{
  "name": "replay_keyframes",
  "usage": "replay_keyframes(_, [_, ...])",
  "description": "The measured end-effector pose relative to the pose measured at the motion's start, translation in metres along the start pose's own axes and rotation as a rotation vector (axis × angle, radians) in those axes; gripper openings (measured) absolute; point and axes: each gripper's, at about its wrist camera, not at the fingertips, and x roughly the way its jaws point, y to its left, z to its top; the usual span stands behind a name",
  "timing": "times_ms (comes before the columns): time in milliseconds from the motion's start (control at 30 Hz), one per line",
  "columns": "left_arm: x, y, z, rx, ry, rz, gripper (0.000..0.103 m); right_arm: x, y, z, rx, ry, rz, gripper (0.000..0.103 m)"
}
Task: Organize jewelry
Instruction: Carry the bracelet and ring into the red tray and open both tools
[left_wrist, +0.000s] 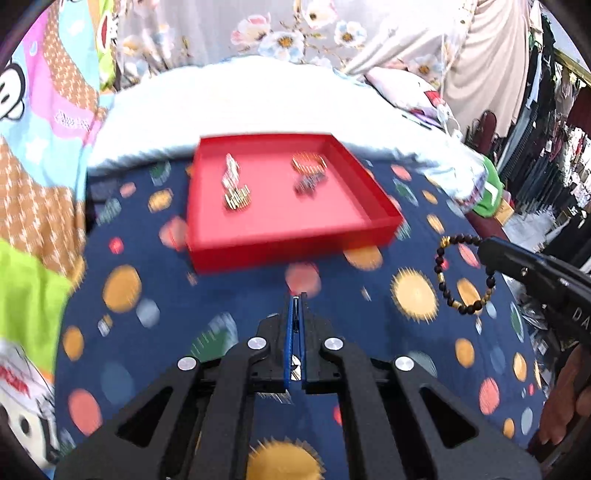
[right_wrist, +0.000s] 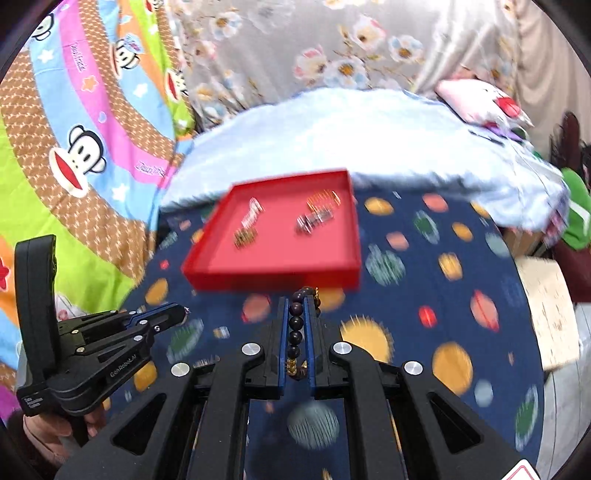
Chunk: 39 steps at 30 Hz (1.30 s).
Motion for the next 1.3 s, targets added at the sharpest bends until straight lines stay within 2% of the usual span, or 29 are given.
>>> replay_keyframes(100, [0.008,0.012,0.027,-0.002,-0.025,0.018,0.001,0.02,0.007,0.03,-0.019,-0.02,0.027,0.007])
replay_keyframes(267, [0.035,0.022,0.069,-0.017,-0.043,0.0,0.001,0.07,0.014,0.075,0.015,-0.001,0.126,0.007])
replay_keyframes(367, [0.065,0.028,0.085,-0.042,-0.011,-0.006,0.001,0.112,0.011,0.088,0.078,0.06,0.198,0.007])
replay_keyframes(467, [0.091,0.034,0.089,-0.073,0.031,-0.019,0.001,0.148,0.002,0.082,0.144,0.132,0.227,0.007])
replay_keyframes(600, [0.122,0.04,0.084,-0.085,0.085,0.004,0.002,0.18,-0.015,0.069,0.182,0.188,0.182,0.007])
replay_keyframes(733, [0.136,0.043,0.078,-0.073,0.119,0.023,0.002,0.189,-0.025,0.064,0.136,0.197,0.082,0.007])
replay_keyframes(767, [0.139,0.043,0.076,-0.07,0.122,0.034,0.003,0.19,-0.025,0.063,0.121,0.195,0.066,0.008])
replay_keyframes(867, [0.143,0.045,0.073,-0.072,0.127,0.065,0.024,0.185,-0.025,0.064,0.064,0.161,-0.014,0.015])
replay_keyframes(900, [0.14,0.043,0.073,-0.064,0.115,0.078,0.042,0.183,-0.025,0.065,0.051,0.149,-0.032,0.02])
replay_keyframes(967, [0.132,0.041,0.073,-0.056,0.078,0.145,0.065,0.167,-0.027,0.065,0.044,0.107,-0.056,0.025])
replay_keyframes(1167, [0.071,0.046,0.065,-0.056,-0.062,0.235,0.066,0.096,-0.027,0.057,0.008,-0.011,-0.097,0.034])
replay_keyframes(1300, [0.036,0.057,0.043,-0.099,-0.068,0.245,0.066,0.059,-0.024,0.034,0.021,-0.023,-0.077,0.039])
